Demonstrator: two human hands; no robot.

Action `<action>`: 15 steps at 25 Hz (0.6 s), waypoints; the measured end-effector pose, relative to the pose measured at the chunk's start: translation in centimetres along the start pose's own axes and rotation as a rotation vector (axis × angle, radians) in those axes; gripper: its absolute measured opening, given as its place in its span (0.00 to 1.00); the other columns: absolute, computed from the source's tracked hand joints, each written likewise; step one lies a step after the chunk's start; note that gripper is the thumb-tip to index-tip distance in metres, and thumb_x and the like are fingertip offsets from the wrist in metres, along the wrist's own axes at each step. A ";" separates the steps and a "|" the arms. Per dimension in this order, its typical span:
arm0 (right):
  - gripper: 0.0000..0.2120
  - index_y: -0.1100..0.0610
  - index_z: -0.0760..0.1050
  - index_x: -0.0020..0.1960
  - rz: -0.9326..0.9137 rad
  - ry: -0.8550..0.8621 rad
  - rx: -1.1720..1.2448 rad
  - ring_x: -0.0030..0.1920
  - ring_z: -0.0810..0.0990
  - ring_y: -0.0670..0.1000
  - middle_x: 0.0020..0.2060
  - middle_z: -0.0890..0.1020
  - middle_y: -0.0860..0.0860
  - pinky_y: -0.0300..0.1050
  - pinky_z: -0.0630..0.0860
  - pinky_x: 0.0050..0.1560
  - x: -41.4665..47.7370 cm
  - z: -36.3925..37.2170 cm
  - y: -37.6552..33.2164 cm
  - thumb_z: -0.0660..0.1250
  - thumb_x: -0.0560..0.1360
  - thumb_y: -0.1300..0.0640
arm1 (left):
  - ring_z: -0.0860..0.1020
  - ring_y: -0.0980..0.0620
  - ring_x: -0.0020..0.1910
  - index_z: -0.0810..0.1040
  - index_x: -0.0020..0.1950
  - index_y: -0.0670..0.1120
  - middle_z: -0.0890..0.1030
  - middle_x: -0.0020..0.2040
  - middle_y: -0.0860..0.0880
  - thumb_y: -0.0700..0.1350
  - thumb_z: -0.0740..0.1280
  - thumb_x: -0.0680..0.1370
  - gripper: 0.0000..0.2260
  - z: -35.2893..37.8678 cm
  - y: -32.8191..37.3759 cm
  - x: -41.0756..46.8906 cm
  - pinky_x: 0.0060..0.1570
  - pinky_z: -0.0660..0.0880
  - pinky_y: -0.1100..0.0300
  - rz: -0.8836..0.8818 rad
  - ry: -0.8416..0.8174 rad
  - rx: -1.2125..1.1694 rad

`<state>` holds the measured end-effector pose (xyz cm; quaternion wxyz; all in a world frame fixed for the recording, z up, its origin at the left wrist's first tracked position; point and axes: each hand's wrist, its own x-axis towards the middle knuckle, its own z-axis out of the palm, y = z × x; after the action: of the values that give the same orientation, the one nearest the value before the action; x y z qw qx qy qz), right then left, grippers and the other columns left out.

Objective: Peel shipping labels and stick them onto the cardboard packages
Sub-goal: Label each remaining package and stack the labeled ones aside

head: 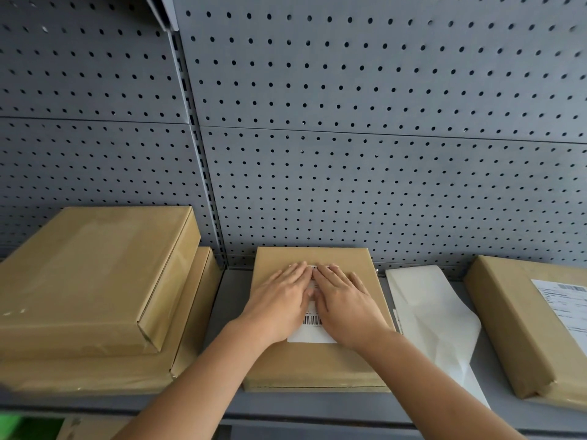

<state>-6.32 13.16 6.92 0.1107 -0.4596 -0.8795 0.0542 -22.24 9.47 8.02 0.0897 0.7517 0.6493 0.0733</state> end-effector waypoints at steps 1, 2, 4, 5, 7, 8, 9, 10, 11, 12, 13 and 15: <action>0.33 0.54 0.62 0.78 0.003 -0.023 -0.020 0.78 0.60 0.51 0.77 0.66 0.49 0.54 0.56 0.77 0.1 0.2 0.1 0.39 0.78 0.46 | 0.47 0.55 0.83 0.50 0.84 0.47 0.49 0.85 0.50 0.53 0.46 0.87 0.26 0.1 -0.2 0.0 0.81 0.46 0.57 -0.001 -0.007 0.005; 0.33 0.53 0.60 0.79 0.007 -0.040 -0.031 0.79 0.58 0.50 0.78 0.63 0.48 0.53 0.53 0.77 0.1 0.2 0.3 0.38 0.78 0.45 | 0.47 0.56 0.83 0.49 0.84 0.47 0.48 0.85 0.51 0.54 0.46 0.87 0.26 0.2 -0.3 0.1 0.81 0.45 0.57 0.001 -0.005 0.009; 0.34 0.52 0.57 0.80 0.014 -0.051 -0.025 0.79 0.56 0.48 0.79 0.60 0.48 0.50 0.50 0.78 0.1 0.4 0.6 0.36 0.77 0.43 | 0.46 0.57 0.83 0.48 0.84 0.48 0.47 0.84 0.52 0.55 0.46 0.87 0.26 0.2 -0.4 0.0 0.81 0.45 0.57 -0.001 0.006 0.021; 0.35 0.52 0.57 0.80 0.018 -0.052 -0.024 0.80 0.55 0.47 0.80 0.59 0.47 0.49 0.48 0.78 0.0 0.3 0.8 0.35 0.77 0.43 | 0.46 0.58 0.82 0.48 0.84 0.49 0.47 0.84 0.52 0.55 0.46 0.87 0.26 0.1 -0.5 0.0 0.81 0.45 0.57 -0.006 0.013 0.026; 0.34 0.51 0.56 0.80 0.037 -0.060 -0.025 0.80 0.53 0.45 0.80 0.57 0.46 0.48 0.46 0.78 -0.2 0.0 1.0 0.35 0.77 0.43 | 0.46 0.59 0.82 0.48 0.84 0.50 0.47 0.84 0.53 0.55 0.46 0.87 0.26 0.0 -0.7 -0.1 0.81 0.45 0.58 -0.020 0.023 0.023; 0.33 0.51 0.54 0.81 0.056 -0.070 -0.023 0.80 0.51 0.44 0.80 0.55 0.45 0.48 0.45 0.78 -0.4 -0.2 1.2 0.37 0.79 0.43 | 0.46 0.59 0.82 0.48 0.84 0.50 0.47 0.84 0.53 0.55 0.46 0.87 0.26 -0.1 -0.9 -0.2 0.81 0.44 0.59 -0.032 0.026 0.016; 0.30 0.50 0.53 0.81 0.078 -0.086 -0.021 0.80 0.50 0.43 0.81 0.54 0.44 0.48 0.44 0.78 -0.5 -0.4 1.4 0.39 0.81 0.44 | 0.46 0.59 0.82 0.48 0.84 0.50 0.47 0.84 0.54 0.55 0.46 0.87 0.26 -0.2 -1.3 -0.3 0.81 0.44 0.59 -0.046 0.027 0.009; 0.27 0.50 0.52 0.81 0.097 -0.102 -0.018 0.80 0.49 0.42 0.81 0.53 0.43 0.48 0.43 0.78 -0.6 -0.6 1.6 0.42 0.83 0.45 | 0.46 0.59 0.82 0.47 0.84 0.50 0.47 0.84 0.54 0.55 0.46 0.87 0.26 -0.3 -1.6 -0.5 0.80 0.43 0.60 -0.062 0.029 0.004; 0.26 0.49 0.52 0.81 0.111 -0.113 -0.014 0.80 0.48 0.42 0.81 0.52 0.43 0.48 0.43 0.79 -0.7 -0.7 1.7 0.44 0.84 0.46 | 0.46 0.59 0.82 0.47 0.84 0.50 0.47 0.84 0.54 0.55 0.46 0.87 0.26 -0.4 -2.0 -0.6 0.80 0.43 0.60 -0.076 0.029 0.001; 0.26 0.49 0.52 0.81 0.122 -0.119 -0.009 0.80 0.48 0.42 0.81 0.52 0.43 0.49 0.43 0.79 -0.7 -0.9 1.9 0.45 0.84 0.46 | 0.46 0.59 0.82 0.47 0.84 0.50 0.47 0.84 0.54 0.55 0.46 0.87 0.26 -0.5 -2.3 -0.8 0.79 0.43 0.61 -0.088 0.029 -0.001; 0.26 0.50 0.52 0.81 0.136 -0.123 0.000 0.80 0.48 0.42 0.81 0.52 0.43 0.49 0.43 0.79 -0.8 -0.9 2.0 0.45 0.84 0.45 | 0.46 0.59 0.82 0.47 0.84 0.50 0.47 0.84 0.54 0.55 0.46 0.87 0.26 -0.6 -2.5 -1.0 0.78 0.43 0.61 -0.098 0.032 -0.005; 0.27 0.50 0.52 0.81 0.172 -0.121 0.038 0.80 0.48 0.43 0.81 0.53 0.44 0.50 0.44 0.80 -0.9 -1.1 2.0 0.45 0.84 0.43 | 0.46 0.58 0.82 0.47 0.84 0.49 0.48 0.84 0.53 0.55 0.46 0.87 0.26 -0.9 -2.5 -1.4 0.78 0.42 0.62 -0.111 0.056 -0.021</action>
<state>-3.93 13.57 7.40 0.0611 -0.5270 -0.8408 0.1076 -25.09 8.51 8.32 0.0832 0.7112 0.6914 0.0958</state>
